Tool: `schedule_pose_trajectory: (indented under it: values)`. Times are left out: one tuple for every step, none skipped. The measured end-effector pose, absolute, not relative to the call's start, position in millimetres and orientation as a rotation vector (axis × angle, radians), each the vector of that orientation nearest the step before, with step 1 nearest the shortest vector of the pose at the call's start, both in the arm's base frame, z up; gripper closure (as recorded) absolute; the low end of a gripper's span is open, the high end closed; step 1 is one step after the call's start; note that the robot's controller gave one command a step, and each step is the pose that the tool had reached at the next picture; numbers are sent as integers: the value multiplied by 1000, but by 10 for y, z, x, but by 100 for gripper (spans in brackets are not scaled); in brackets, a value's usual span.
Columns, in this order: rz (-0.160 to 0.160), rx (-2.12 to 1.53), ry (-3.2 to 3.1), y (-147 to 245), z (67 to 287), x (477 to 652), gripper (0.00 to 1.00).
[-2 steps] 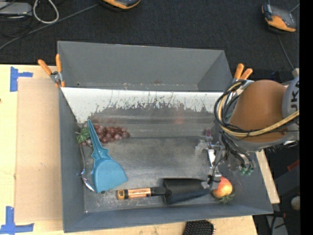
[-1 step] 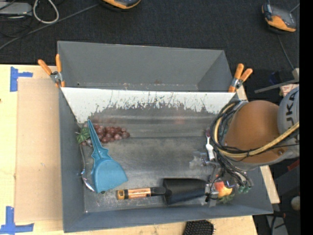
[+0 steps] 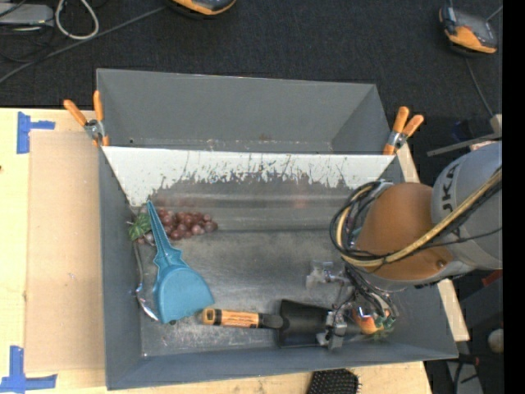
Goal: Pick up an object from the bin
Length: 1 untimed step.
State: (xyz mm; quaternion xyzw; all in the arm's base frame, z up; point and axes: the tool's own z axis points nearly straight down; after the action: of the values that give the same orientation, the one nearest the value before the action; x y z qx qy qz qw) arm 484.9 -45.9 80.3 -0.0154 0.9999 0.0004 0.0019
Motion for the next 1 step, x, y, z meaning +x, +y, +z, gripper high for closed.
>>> schedule_pose_trajectory:
  values:
    - [-2,-33,3102,-459,296,4981,100]
